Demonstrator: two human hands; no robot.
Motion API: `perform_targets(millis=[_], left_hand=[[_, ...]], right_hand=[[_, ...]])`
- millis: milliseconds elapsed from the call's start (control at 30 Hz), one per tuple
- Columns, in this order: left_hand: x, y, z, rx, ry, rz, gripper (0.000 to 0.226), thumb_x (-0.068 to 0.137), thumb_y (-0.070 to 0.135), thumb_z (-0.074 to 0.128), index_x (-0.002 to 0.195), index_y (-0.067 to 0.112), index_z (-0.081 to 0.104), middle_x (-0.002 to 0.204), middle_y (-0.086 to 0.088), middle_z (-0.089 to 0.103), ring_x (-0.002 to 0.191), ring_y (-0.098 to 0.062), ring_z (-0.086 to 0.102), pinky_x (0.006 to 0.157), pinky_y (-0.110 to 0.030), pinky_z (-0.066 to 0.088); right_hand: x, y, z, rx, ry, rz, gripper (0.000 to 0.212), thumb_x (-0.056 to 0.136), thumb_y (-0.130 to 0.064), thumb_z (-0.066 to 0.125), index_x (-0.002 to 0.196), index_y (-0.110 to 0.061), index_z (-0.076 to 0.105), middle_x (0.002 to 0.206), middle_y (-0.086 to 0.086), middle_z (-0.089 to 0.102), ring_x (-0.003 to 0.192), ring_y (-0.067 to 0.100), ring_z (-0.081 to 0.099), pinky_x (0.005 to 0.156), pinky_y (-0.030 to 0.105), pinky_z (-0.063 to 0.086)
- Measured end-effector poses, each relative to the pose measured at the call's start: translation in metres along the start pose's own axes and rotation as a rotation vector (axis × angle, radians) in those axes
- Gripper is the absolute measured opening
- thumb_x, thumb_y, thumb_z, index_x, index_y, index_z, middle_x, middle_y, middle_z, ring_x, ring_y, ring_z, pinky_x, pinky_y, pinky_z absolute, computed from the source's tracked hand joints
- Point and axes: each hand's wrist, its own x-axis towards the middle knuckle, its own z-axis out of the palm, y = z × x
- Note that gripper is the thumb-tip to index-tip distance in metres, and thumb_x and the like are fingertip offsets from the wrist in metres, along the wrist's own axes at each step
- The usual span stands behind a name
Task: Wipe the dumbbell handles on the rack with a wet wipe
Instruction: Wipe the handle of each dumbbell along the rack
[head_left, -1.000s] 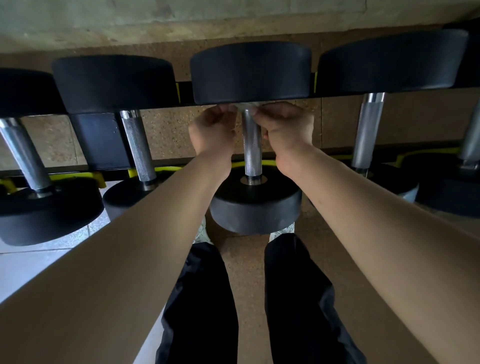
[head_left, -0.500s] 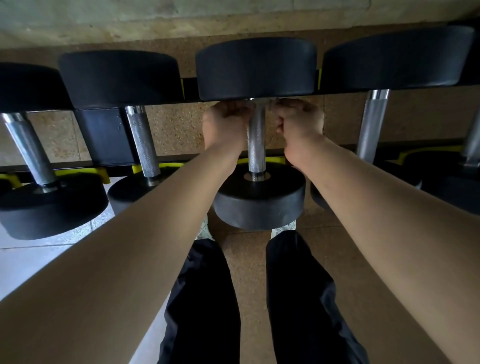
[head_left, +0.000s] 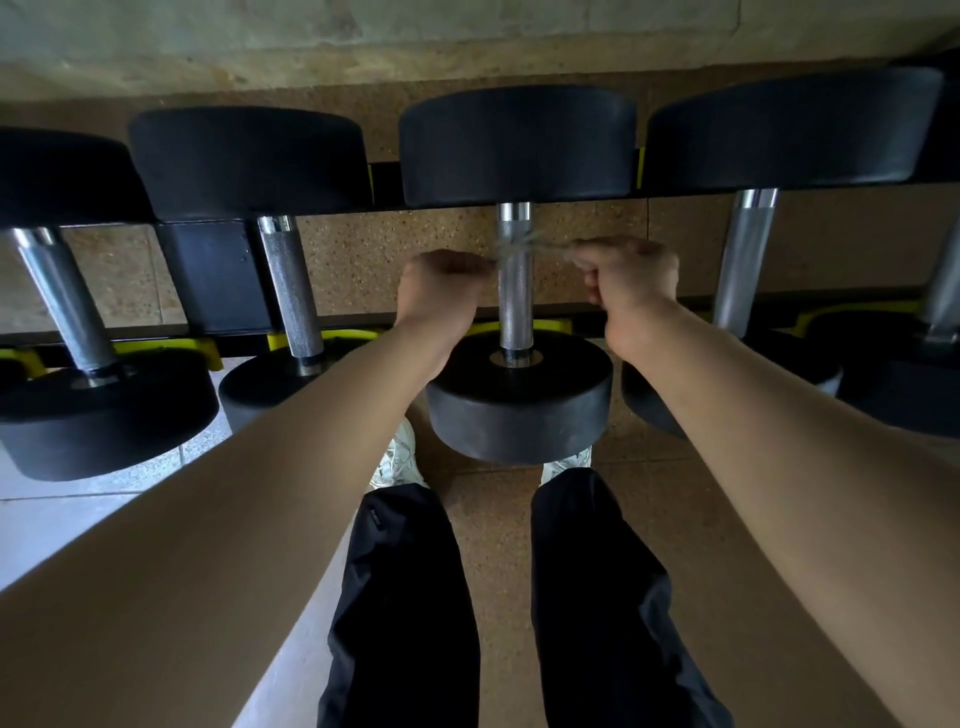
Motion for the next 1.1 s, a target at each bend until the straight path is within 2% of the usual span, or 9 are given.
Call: perform_targets(millis=[133, 267, 367, 533, 633, 767, 867, 1000, 1100], left_hand=[[0.003, -0.012, -0.009, 0.081, 0.022, -0.011, 0.019, 0.097, 0.021, 0.066, 0.08, 0.028, 0.068, 0.082, 0.005, 0.067, 0.079, -0.016, 0.063, 0.069, -0.037, 0.056], [0.004, -0.015, -0.016, 0.081, 0.081, -0.039, 0.016, 0.097, 0.023, 0.067, 0.082, 0.03, 0.067, 0.086, 0.003, 0.069, 0.073, -0.012, 0.063, 0.057, -0.025, 0.054], [0.001, -0.012, -0.016, -0.004, 0.068, 0.056, 0.013, 0.087, 0.028, 0.08, 0.08, 0.026, 0.07, 0.083, 0.0, 0.074, 0.08, -0.019, 0.07, 0.074, -0.036, 0.06], [-0.003, -0.008, -0.011, -0.079, 0.065, 0.186, 0.013, 0.083, 0.02, 0.082, 0.077, 0.02, 0.07, 0.079, -0.005, 0.075, 0.076, -0.018, 0.069, 0.08, -0.048, 0.06], [-0.007, -0.006, -0.01, -0.111, 0.071, 0.218, 0.013, 0.085, 0.015, 0.078, 0.078, 0.019, 0.067, 0.078, -0.008, 0.074, 0.075, -0.017, 0.069, 0.075, -0.042, 0.061], [-0.014, -0.001, -0.013, -0.292, -0.016, 0.185, 0.009, 0.091, 0.001, 0.069, 0.088, 0.008, 0.063, 0.083, -0.014, 0.075, 0.08, -0.024, 0.074, 0.078, -0.035, 0.063], [-0.018, 0.002, -0.016, -0.524, -0.119, 0.103, 0.013, 0.095, -0.004, 0.062, 0.101, 0.007, 0.064, 0.1, -0.019, 0.074, 0.097, -0.035, 0.074, 0.087, -0.038, 0.06], [-0.023, 0.005, -0.021, -0.709, -0.272, -0.003, 0.026, 0.099, -0.01, 0.048, 0.106, 0.004, 0.068, 0.097, -0.012, 0.077, 0.094, -0.02, 0.075, 0.083, -0.028, 0.06], [-0.025, 0.007, -0.021, -0.748, -0.35, -0.066, 0.026, 0.096, -0.012, 0.047, 0.107, 0.0, 0.067, 0.098, -0.013, 0.077, 0.096, -0.02, 0.075, 0.085, -0.027, 0.06]], right_hand=[[-0.001, 0.009, 0.0, -0.085, -0.132, -0.077, 0.016, 0.087, -0.019, 0.078, 0.099, -0.009, 0.074, 0.084, 0.003, 0.071, 0.067, 0.008, 0.06, 0.06, 0.023, 0.049], [-0.009, 0.011, 0.007, -0.151, -0.19, -0.164, 0.008, 0.087, -0.017, 0.078, 0.088, -0.014, 0.07, 0.079, -0.002, 0.07, 0.069, 0.008, 0.062, 0.06, 0.022, 0.05], [-0.011, 0.01, 0.002, -0.217, -0.173, -0.265, 0.011, 0.086, -0.014, 0.079, 0.088, -0.016, 0.068, 0.087, 0.0, 0.072, 0.077, 0.009, 0.068, 0.064, 0.021, 0.055], [-0.02, 0.009, 0.003, -0.329, -0.199, -0.573, 0.032, 0.083, -0.008, 0.081, 0.111, -0.016, 0.067, 0.088, -0.006, 0.071, 0.078, 0.004, 0.07, 0.074, 0.023, 0.06], [-0.024, 0.005, 0.009, -0.342, -0.246, -0.676, 0.048, 0.083, -0.01, 0.082, 0.128, -0.016, 0.065, 0.082, -0.011, 0.069, 0.072, -0.002, 0.067, 0.072, 0.016, 0.057], [-0.023, 0.0, 0.015, -0.382, -0.285, -0.683, 0.053, 0.083, -0.016, 0.083, 0.132, -0.018, 0.064, 0.079, -0.01, 0.068, 0.071, -0.002, 0.066, 0.073, 0.017, 0.057], [-0.022, -0.003, 0.014, -0.358, -0.302, -0.649, 0.038, 0.084, -0.017, 0.082, 0.121, -0.018, 0.071, 0.079, -0.005, 0.071, 0.072, 0.006, 0.068, 0.073, 0.028, 0.061], [-0.021, -0.003, 0.006, -0.183, -0.438, -0.428, 0.02, 0.089, -0.016, 0.078, 0.108, -0.011, 0.076, 0.08, 0.002, 0.072, 0.07, 0.008, 0.065, 0.065, 0.025, 0.056], [-0.02, -0.004, 0.0, -0.108, -0.483, -0.308, 0.01, 0.09, -0.015, 0.076, 0.096, -0.009, 0.073, 0.091, 0.016, 0.073, 0.078, 0.019, 0.069, 0.074, 0.031, 0.06]])
